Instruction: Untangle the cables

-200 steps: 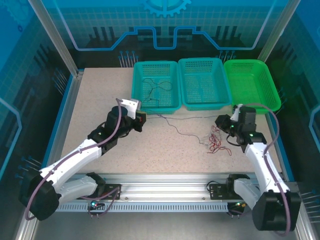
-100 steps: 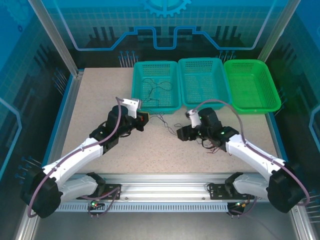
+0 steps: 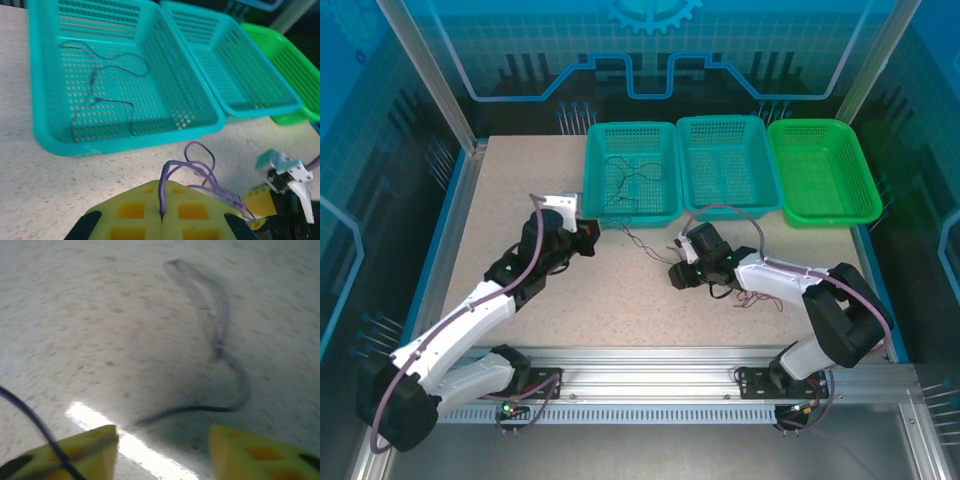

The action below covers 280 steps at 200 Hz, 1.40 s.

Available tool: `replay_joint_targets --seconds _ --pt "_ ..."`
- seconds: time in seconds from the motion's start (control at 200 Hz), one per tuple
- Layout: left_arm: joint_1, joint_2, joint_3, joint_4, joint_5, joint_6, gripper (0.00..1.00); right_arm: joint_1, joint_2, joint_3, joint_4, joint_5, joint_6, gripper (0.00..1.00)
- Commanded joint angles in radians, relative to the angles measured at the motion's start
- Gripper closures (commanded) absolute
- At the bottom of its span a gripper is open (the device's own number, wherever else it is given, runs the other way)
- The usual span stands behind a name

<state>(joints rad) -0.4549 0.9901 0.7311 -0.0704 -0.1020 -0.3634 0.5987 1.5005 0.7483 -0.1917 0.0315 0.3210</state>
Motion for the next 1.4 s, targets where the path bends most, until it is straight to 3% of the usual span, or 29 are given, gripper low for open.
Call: replay_joint_targets --seconds 0.0,0.045,0.08,0.295,0.4,0.51,0.75,0.965,1.186,1.396 --pt "0.057 -0.076 0.007 -0.072 -0.082 -0.076 1.0 -0.062 -0.007 0.009 -0.048 0.142 0.126 0.74" --pt "0.082 -0.11 -0.004 -0.088 -0.089 -0.087 1.0 -0.097 -0.018 -0.005 -0.051 0.151 0.158 0.93" --pt "0.105 -0.132 -0.01 -0.108 -0.096 -0.095 1.0 -0.125 -0.028 -0.015 -0.056 0.152 0.181 1.0" --pt "0.279 -0.244 -0.024 -0.301 -0.208 -0.092 1.0 -0.308 -0.167 -0.119 -0.043 0.131 0.299 1.0" --pt "0.352 -0.263 -0.043 -0.336 -0.192 -0.088 1.0 -0.429 -0.247 -0.183 -0.029 0.093 0.366 1.0" --pt "0.361 -0.269 -0.068 -0.314 -0.155 -0.1 1.0 -0.535 -0.326 -0.226 -0.009 0.029 0.397 1.0" --pt "0.361 -0.268 -0.096 -0.083 0.157 -0.126 1.0 -0.452 -0.352 -0.169 -0.001 -0.064 0.298 1.0" --pt "0.343 -0.198 0.095 0.064 0.435 -0.191 1.0 -0.398 -0.318 -0.157 0.02 -0.067 0.296 1.0" --pt "0.28 0.004 0.413 0.148 0.424 -0.194 1.0 -0.388 -0.301 -0.147 0.023 -0.074 0.3 1.0" --pt "0.279 0.269 0.643 0.214 0.319 -0.169 1.0 -0.386 -0.328 -0.151 0.011 -0.074 0.3 1.0"
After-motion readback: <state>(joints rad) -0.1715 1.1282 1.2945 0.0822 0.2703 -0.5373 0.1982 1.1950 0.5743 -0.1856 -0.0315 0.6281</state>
